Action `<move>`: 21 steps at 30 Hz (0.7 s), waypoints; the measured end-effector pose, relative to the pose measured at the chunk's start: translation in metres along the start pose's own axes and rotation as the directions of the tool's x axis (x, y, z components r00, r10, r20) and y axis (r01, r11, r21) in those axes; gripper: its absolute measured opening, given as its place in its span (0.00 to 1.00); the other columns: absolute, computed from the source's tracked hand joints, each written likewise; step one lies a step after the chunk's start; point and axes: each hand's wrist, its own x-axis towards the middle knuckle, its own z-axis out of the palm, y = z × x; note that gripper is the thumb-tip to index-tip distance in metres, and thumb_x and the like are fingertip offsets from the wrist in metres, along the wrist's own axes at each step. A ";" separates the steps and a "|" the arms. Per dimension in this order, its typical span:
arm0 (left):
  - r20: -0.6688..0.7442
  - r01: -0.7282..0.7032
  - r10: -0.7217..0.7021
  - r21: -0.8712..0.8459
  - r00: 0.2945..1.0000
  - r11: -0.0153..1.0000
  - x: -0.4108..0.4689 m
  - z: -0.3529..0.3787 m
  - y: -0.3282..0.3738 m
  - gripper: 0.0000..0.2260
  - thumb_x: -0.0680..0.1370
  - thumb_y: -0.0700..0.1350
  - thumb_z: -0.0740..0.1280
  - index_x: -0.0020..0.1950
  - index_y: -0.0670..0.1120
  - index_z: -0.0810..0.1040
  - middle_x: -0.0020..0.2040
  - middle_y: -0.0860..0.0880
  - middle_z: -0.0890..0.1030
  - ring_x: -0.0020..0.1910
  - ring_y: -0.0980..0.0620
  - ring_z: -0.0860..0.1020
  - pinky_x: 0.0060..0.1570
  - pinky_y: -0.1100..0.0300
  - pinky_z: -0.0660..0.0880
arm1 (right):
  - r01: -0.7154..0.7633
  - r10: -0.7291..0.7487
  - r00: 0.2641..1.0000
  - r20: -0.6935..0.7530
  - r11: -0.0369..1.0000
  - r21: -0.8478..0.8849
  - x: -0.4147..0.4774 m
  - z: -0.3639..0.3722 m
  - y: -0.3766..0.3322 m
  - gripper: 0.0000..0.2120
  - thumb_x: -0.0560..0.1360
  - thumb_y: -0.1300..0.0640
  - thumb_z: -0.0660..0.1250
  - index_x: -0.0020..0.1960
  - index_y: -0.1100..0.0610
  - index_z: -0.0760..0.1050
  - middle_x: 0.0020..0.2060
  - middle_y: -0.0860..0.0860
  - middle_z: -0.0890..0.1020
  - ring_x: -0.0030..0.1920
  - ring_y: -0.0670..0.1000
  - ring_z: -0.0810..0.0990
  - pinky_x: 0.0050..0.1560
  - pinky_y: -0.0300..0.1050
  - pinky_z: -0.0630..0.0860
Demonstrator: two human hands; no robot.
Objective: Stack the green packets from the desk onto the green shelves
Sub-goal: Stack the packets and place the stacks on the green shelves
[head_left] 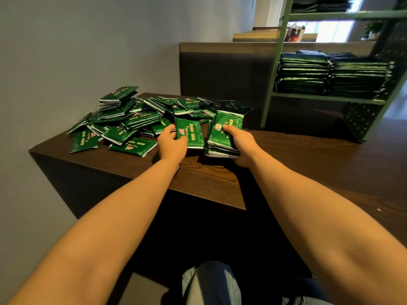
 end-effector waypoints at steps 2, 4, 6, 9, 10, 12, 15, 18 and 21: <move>0.067 0.005 -0.003 -0.028 0.998 1.000 -0.003 0.005 0.008 0.22 0.78 0.33 0.68 0.71 0.40 0.72 0.64 0.46 0.78 0.60 0.53 0.77 0.55 0.62 0.73 | -0.014 0.014 1.000 0.016 0.999 0.034 -0.003 0.012 -0.004 0.15 0.79 0.54 0.72 0.62 0.61 0.80 0.48 0.59 0.87 0.46 0.59 0.88 0.45 0.55 0.85; 0.104 0.002 0.003 -0.051 0.995 0.999 -0.009 0.010 0.016 0.21 0.79 0.34 0.66 0.72 0.40 0.72 0.66 0.45 0.77 0.66 0.51 0.75 0.59 0.64 0.71 | -0.023 0.020 0.999 0.043 0.997 0.072 -0.005 0.022 -0.008 0.17 0.79 0.55 0.71 0.65 0.61 0.79 0.48 0.59 0.87 0.45 0.58 0.88 0.42 0.51 0.84; 0.109 0.007 -0.001 -0.054 0.994 0.998 -0.014 0.011 0.024 0.19 0.81 0.35 0.62 0.72 0.41 0.72 0.69 0.46 0.76 0.68 0.51 0.73 0.59 0.66 0.68 | -0.033 0.026 0.997 0.071 0.994 0.103 -0.008 0.029 -0.010 0.18 0.80 0.55 0.70 0.67 0.61 0.78 0.51 0.60 0.87 0.45 0.58 0.88 0.40 0.50 0.84; 0.121 -0.006 0.009 -0.027 0.993 1.000 -0.014 0.009 0.024 0.18 0.82 0.36 0.59 0.73 0.41 0.72 0.70 0.46 0.74 0.70 0.50 0.71 0.62 0.63 0.66 | -0.055 0.041 0.991 0.124 0.992 0.116 -0.009 0.035 -0.009 0.19 0.81 0.53 0.68 0.69 0.60 0.77 0.58 0.60 0.85 0.45 0.58 0.88 0.38 0.49 0.84; 0.127 -0.028 0.026 0.012 0.992 1.000 -0.015 0.006 0.023 0.18 0.83 0.36 0.58 0.72 0.41 0.72 0.70 0.45 0.75 0.70 0.49 0.71 0.63 0.63 0.66 | -0.057 0.042 0.990 0.133 0.992 0.111 -0.009 0.036 -0.008 0.19 0.81 0.52 0.67 0.69 0.59 0.76 0.58 0.60 0.85 0.45 0.58 0.88 0.38 0.49 0.84; 0.145 -0.125 0.104 0.142 0.984 0.982 -0.014 -0.004 0.017 0.17 0.83 0.37 0.58 0.71 0.41 0.74 0.67 0.44 0.77 0.66 0.47 0.74 0.65 0.57 0.71 | -0.046 0.034 0.987 0.156 0.996 0.077 -0.010 0.040 -0.005 0.16 0.81 0.53 0.67 0.67 0.58 0.77 0.55 0.59 0.86 0.45 0.57 0.88 0.41 0.48 0.83; 0.189 -0.290 0.239 0.322 0.953 0.901 -0.011 -0.020 0.006 0.17 0.81 0.37 0.60 0.68 0.44 0.76 0.61 0.45 0.81 0.62 0.46 0.77 0.63 0.49 0.75 | 0.027 -0.021 0.990 0.138 0.999 -0.040 -0.007 0.045 0.004 0.08 0.82 0.54 0.66 0.57 0.55 0.80 0.50 0.54 0.86 0.50 0.55 0.86 0.53 0.50 0.81; 0.198 -0.341 0.281 0.444 0.939 0.828 -0.006 -0.034 -0.001 0.17 0.80 0.40 0.61 0.68 0.48 0.75 0.58 0.47 0.81 0.56 0.46 0.78 0.56 0.49 0.76 | 0.082 -0.071 0.991 0.109 0.992 -0.096 -0.001 0.052 0.012 0.09 0.80 0.55 0.68 0.59 0.56 0.80 0.55 0.56 0.86 0.57 0.58 0.85 0.65 0.59 0.78; 0.155 -0.320 0.293 0.652 0.943 0.687 0.004 -0.047 -0.007 0.19 0.79 0.46 0.63 0.70 0.49 0.72 0.66 0.47 0.76 0.64 0.45 0.73 0.64 0.46 0.69 | 0.121 -0.117 0.992 0.044 0.985 -0.121 0.003 0.054 0.019 0.09 0.81 0.57 0.68 0.61 0.56 0.78 0.55 0.54 0.85 0.55 0.56 0.84 0.61 0.54 0.80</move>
